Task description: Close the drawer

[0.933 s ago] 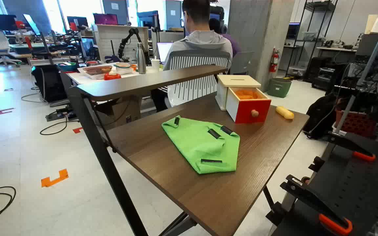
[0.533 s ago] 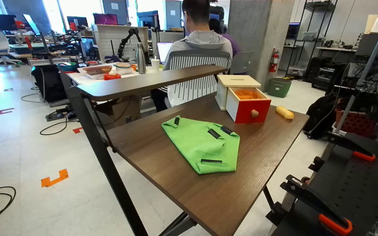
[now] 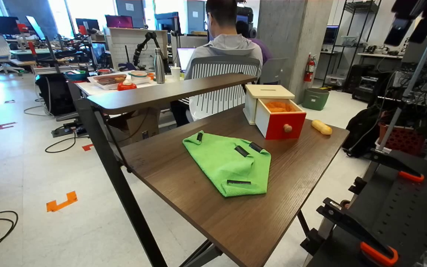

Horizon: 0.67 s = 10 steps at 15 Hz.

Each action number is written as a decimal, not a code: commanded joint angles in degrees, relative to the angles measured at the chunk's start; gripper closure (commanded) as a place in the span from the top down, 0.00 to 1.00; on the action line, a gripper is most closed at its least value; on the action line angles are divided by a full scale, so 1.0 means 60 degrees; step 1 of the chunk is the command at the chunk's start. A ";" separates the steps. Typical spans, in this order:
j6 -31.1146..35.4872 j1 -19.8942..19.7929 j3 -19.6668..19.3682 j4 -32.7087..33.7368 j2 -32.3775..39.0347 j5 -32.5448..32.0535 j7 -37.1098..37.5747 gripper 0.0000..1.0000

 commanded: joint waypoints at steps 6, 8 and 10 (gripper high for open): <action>0.2613 0.1314 -0.0520 0.1639 0.4806 0.3689 -0.0945 1.00; 0.3141 0.1280 -0.0388 0.2109 0.5706 0.4798 -0.1029 1.00; 0.3441 0.1094 -0.0141 0.2565 0.6449 0.5562 -0.1129 1.00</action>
